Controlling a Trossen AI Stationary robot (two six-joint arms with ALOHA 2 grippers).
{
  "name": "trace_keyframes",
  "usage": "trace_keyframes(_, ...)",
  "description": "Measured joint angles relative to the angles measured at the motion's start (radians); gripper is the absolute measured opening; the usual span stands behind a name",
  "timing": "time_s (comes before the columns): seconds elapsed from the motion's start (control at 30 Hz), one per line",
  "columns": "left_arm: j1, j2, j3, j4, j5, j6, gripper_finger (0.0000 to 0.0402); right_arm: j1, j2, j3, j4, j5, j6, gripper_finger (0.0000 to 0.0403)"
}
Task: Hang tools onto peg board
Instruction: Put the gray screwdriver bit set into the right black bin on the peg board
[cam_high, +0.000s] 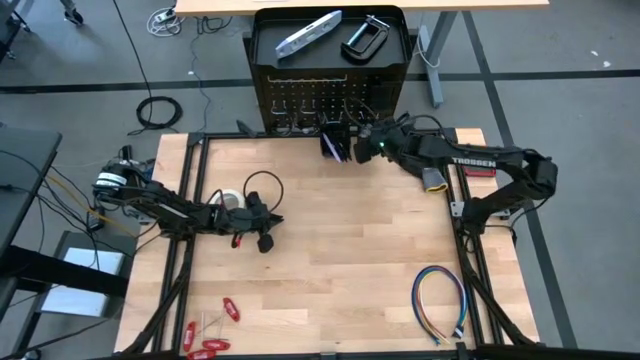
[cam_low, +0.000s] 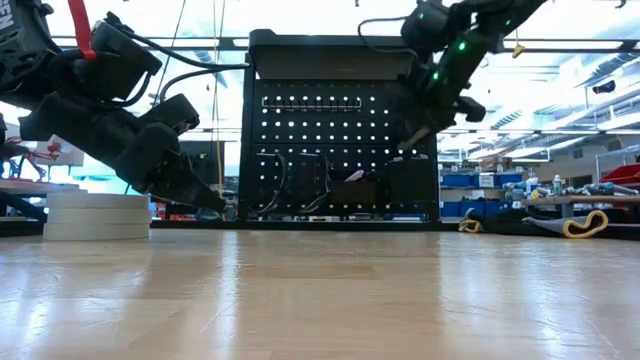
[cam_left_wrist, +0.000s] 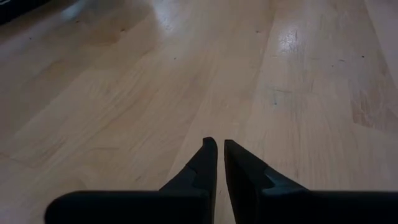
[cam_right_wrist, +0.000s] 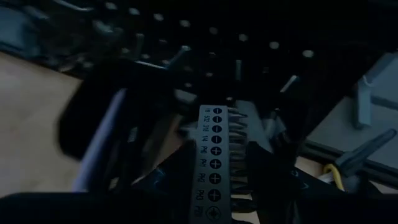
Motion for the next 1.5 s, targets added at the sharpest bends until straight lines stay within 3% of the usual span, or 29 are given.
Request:
trace_keyframes(0.27, 0.000, 0.000, 0.000, -0.001, 0.000, 0.000, 0.0035, -0.089, 0.075, 0.000, 0.055, 0.002, 0.091, 0.0153)
trace_keyframes(0.7, 0.000, 0.000, 0.000, -0.002, 0.000, -0.001, 0.0035, -0.082, 0.048, 0.002, 0.048, -0.003, 0.079, 0.0235)
trace_keyframes(1.03, 0.000, 0.000, 0.000, -0.001, 0.005, -0.001, 0.0035, -0.035, 0.025, 0.002, -0.118, 0.054, 0.145, 0.0229)
trace_keyframes(1.27, 0.000, 0.000, 0.000, 0.001, 0.005, -0.001, 0.0035, -0.099, 0.047, 0.002, -0.102, 0.076, 0.131, 0.0228)
trace_keyframes(1.5, 0.000, 0.000, 0.001, 0.001, 0.008, -0.003, 0.0035, -0.148, 0.048, 0.002, -0.103, 0.007, 0.123, 0.0228)
